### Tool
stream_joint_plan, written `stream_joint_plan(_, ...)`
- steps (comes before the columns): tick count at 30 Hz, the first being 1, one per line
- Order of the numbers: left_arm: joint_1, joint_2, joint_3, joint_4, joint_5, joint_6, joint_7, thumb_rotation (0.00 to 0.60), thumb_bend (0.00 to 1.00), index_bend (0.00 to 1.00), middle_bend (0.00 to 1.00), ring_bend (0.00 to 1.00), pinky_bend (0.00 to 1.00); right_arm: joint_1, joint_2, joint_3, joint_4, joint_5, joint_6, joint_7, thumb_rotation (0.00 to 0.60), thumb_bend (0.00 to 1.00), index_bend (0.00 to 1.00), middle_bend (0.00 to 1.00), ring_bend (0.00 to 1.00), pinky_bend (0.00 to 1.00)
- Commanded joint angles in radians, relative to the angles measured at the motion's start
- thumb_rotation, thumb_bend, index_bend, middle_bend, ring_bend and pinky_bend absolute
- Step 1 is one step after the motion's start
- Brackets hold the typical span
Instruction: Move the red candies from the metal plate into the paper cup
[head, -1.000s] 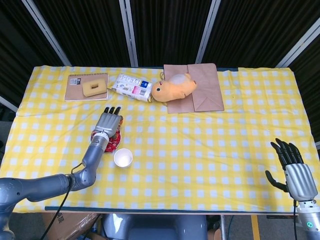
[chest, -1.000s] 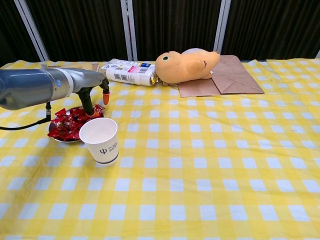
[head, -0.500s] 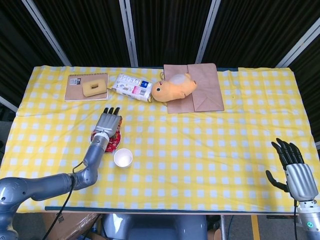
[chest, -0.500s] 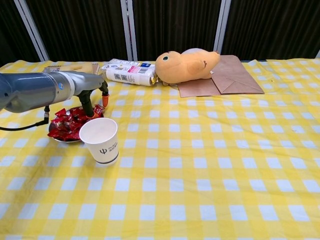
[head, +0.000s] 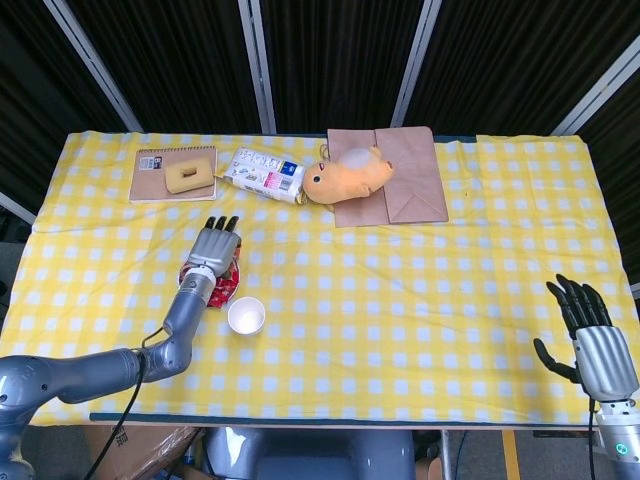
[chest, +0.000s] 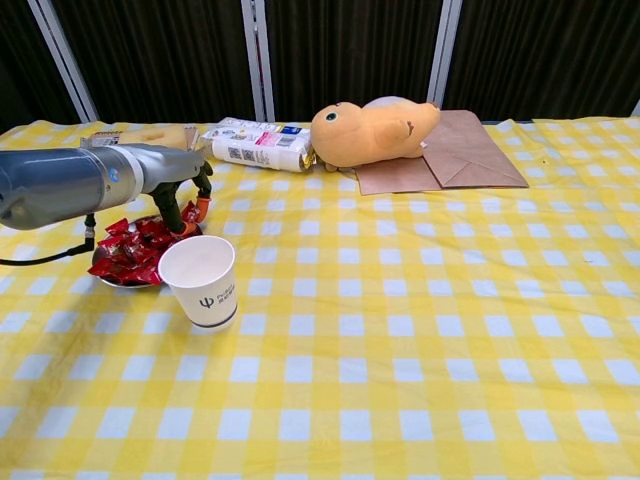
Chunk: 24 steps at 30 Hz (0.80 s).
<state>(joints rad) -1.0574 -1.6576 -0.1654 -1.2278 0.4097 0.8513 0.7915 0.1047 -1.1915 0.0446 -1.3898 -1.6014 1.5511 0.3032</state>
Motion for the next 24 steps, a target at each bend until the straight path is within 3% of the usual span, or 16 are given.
stream_joint_plan(1,0.009,0.023,-0.006,-0.029,0.018,0.013,-0.019,0.6,0.44,0.49,0.01,0.0,0.0,0.0,-0.001,0.0,0.002,-0.001,0.002,-0.001,0.6,0.42,0.0,0.0,0.0,0.0)
stream_joint_plan(6,0.029,0.094,-0.031,-0.136,0.083,0.053,-0.072,0.6,0.44,0.49,0.0,0.0,0.0,0.0,-0.003,0.002,0.004,0.001,0.003,0.001,0.6,0.42,0.0,0.0,0.0,0.0)
stream_joint_plan(14,0.084,0.237,-0.035,-0.418,0.274,0.123,-0.159,0.6,0.44,0.49,0.0,0.0,0.0,0.002,-0.007,0.003,0.007,-0.001,0.003,-0.005,0.6,0.42,0.0,0.0,0.0,0.0)
stream_joint_plan(19,0.131,0.292,0.005,-0.586,0.404,0.158,-0.201,0.6,0.44,0.49,0.0,0.0,0.0,0.003,-0.009,0.004,0.007,-0.002,0.003,-0.008,0.6,0.42,0.0,0.0,0.0,0.0)
stream_joint_plan(24,0.167,0.315,0.059,-0.658,0.482,0.171,-0.216,0.6,0.44,0.49,0.0,0.0,0.0,0.002,-0.011,0.004,0.008,-0.003,0.007,-0.009,0.6,0.42,0.0,0.0,0.0,0.0)
